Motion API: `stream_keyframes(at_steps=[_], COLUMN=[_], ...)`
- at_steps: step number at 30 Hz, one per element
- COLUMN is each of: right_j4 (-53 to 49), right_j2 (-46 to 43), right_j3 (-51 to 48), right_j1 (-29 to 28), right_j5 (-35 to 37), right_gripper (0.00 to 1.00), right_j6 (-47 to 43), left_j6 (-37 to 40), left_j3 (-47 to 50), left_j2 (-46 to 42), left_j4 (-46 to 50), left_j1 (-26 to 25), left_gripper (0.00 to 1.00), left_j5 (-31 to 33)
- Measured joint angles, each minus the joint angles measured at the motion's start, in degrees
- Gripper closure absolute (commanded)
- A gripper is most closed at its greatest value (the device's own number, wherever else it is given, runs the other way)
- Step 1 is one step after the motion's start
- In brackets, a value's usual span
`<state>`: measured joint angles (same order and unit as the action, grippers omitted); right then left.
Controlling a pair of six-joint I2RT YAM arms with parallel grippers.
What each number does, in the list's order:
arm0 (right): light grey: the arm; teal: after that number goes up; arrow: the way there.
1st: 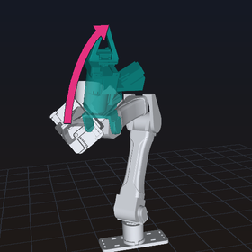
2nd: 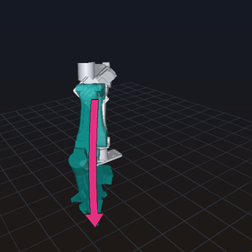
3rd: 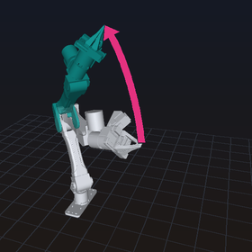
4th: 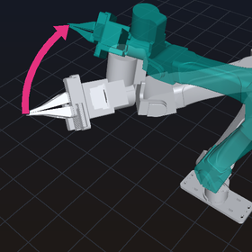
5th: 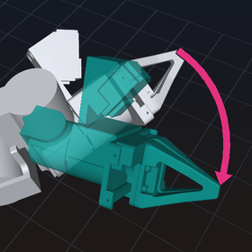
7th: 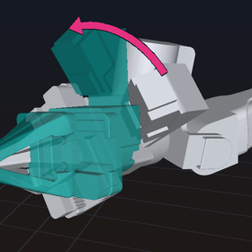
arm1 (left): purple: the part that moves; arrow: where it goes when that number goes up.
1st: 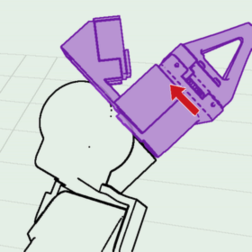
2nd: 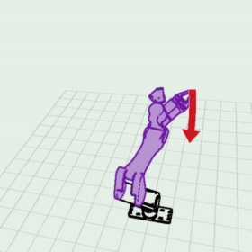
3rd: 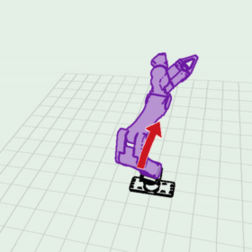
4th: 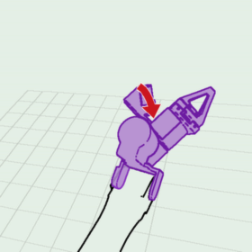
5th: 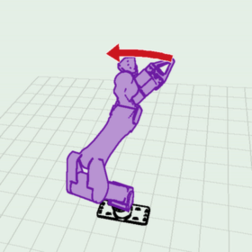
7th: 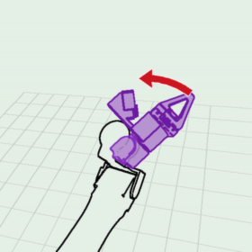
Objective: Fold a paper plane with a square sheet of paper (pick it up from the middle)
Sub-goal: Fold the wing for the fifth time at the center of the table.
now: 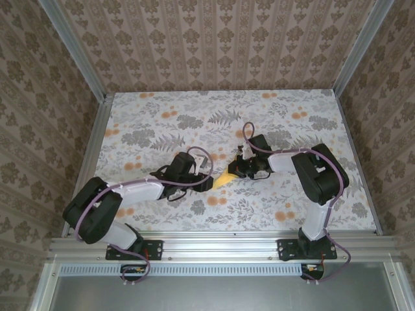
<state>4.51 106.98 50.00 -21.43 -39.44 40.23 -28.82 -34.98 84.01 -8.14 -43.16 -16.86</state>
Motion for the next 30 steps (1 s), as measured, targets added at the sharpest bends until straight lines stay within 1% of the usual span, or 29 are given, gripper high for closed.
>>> stream_keyframes(at_steps=[6, 11, 15, 20, 22, 24, 28, 30], right_j4=[0.7, 1.8, 3.1, 4.2, 4.7, 5.4, 5.9, 6.1], right_j2=[0.0, 0.0, 0.0, 0.2, 0.3, 0.3, 0.3, 0.3], right_j3=[-0.8, -1.2, -1.8, -2.1, -2.2, -2.4, -2.6, -2.8], right_j1=[0.8, 0.9, 1.0, 1.2, 1.3, 1.4, 1.7, 1.8], right_j5=[-1.7, -2.5, -3.0, -3.3, -3.5, -3.6, -3.9, -4.0], right_gripper=[0.84, 0.81, 0.81, 0.81, 0.81, 0.81, 0.81, 0.81], right_j6=[-0.2, 0.0, 0.5, 1.2, 1.8, 2.1, 2.4, 3.0], left_j6=[-3.3, -4.5, -4.6, -3.7, -3.3, -2.9, -2.4, -2.1], left_j3=[-2.3, -3.3, -3.3, -4.1, -4.7, -5.1, -5.2, -5.2], left_j2=[5.0, 8.9, 10.1, 11.3, 11.9, 12.7, 13.2, 13.4], left_j4=[-1.9, -3.6, -4.4, -4.3, -4.3, -4.9, -5.1, -5.1], left_j1=[0.9, 0.9, 0.8, -0.2, -0.7, -1.2, -1.7, -1.9], left_gripper=[0.62, 0.58, 0.58, 0.6, 0.63, 0.69, 0.77, 0.83], left_j5=[-3.1, -5.1, -5.4, -4.7, -4.4, -4.1, -3.4, -2.6])
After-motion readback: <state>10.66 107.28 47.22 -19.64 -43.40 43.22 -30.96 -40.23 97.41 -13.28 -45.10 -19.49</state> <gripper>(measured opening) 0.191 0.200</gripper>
